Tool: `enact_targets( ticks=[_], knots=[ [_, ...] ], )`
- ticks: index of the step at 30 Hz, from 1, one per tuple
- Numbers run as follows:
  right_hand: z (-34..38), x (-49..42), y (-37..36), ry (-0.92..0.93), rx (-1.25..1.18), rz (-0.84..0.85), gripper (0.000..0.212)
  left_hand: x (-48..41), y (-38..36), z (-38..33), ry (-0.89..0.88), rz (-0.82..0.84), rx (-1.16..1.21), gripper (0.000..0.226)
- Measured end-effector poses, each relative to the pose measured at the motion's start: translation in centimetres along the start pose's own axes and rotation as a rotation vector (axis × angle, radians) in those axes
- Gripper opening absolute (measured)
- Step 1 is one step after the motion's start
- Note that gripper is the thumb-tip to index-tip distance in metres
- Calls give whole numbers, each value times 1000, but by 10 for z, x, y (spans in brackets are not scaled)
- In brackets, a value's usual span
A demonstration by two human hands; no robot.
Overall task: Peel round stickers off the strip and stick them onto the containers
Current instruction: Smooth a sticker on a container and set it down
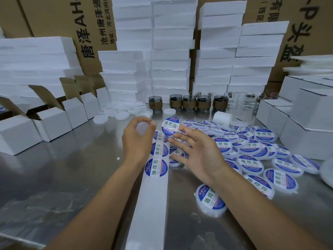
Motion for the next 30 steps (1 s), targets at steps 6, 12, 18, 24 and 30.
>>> enact_targets(
  ticks=[6, 12, 18, 24, 30],
  knots=[
    [3, -1, 4, 29, -12, -33, 28, 3, -4, -12, 223, 127, 577, 3],
    [23, -1, 21, 166, -90, -255, 9, 20, -34, 2, 620, 433, 796, 38],
    [21, 1, 9, 233, 179, -184, 12, 30, -46, 2, 648, 595, 786, 62],
    [16, 2, 7, 232, 315, -172, 11, 32, -51, 6, 669, 589, 797, 62],
    [14, 2, 7, 215, 361, -202, 10, 31, -53, 7, 640, 594, 830, 54]
  ],
)
Point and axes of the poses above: each hand's wrist, its own x-axis away from the middle knuckle, its own y-axis out of the back of the hand, z = x × y, the point moved 6 cm from there along -x, towards the middle knuckle, and after that the axes turned 5 degrees about x, right-handed, at the moved point
